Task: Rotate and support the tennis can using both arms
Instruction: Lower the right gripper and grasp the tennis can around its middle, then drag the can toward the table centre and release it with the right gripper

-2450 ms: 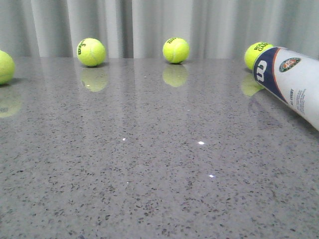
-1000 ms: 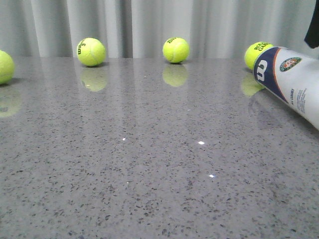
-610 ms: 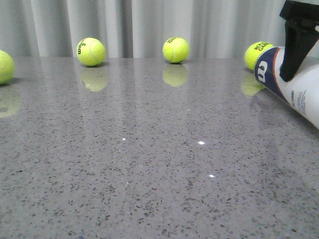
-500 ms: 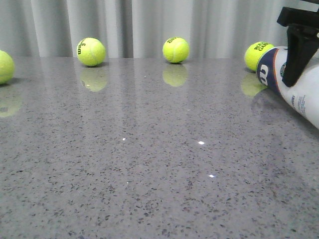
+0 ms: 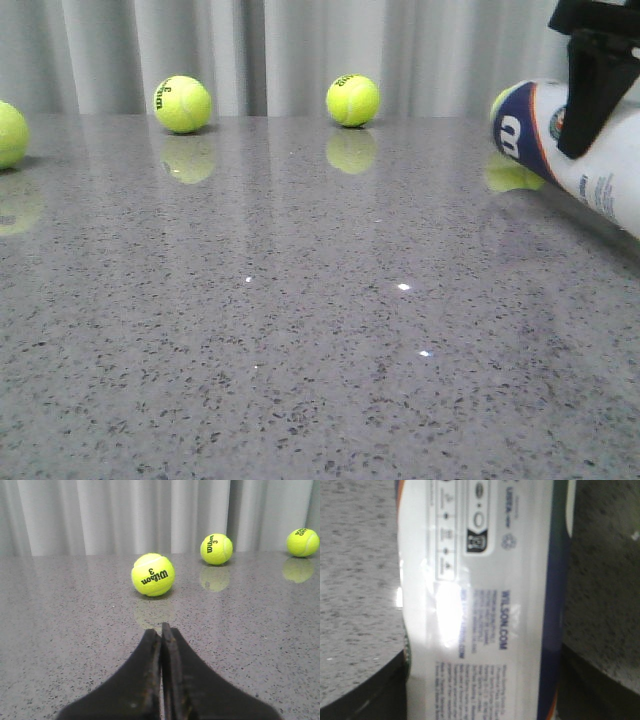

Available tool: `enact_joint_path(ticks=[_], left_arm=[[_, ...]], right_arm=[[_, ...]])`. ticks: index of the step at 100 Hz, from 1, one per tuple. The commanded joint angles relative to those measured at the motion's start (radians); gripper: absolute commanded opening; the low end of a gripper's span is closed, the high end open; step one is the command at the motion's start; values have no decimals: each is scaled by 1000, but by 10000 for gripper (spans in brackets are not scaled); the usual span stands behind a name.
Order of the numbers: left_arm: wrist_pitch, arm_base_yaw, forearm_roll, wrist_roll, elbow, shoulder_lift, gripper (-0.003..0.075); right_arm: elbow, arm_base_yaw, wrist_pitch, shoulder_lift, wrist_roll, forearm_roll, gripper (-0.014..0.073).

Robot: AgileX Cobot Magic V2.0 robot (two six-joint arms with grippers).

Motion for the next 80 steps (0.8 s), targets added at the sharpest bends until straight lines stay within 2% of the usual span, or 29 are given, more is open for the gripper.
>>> enact_joint_path(ticks=[1, 35, 56, 80], left_arm=[[-71, 3, -1, -10, 48, -39, -21], [-71, 3, -1, -10, 48, -39, -21], [-71, 3, -1, -10, 48, -39, -21], [-71, 3, -1, -10, 48, -39, -21]], right_arm=[[-85, 44, 19, -36, -68, 20, 153], [-349, 262, 152, 108, -244, -4, 153], [-440, 408, 141, 193, -506, -84, 153], [-450, 506, 127, 258, -821, -88, 154]])
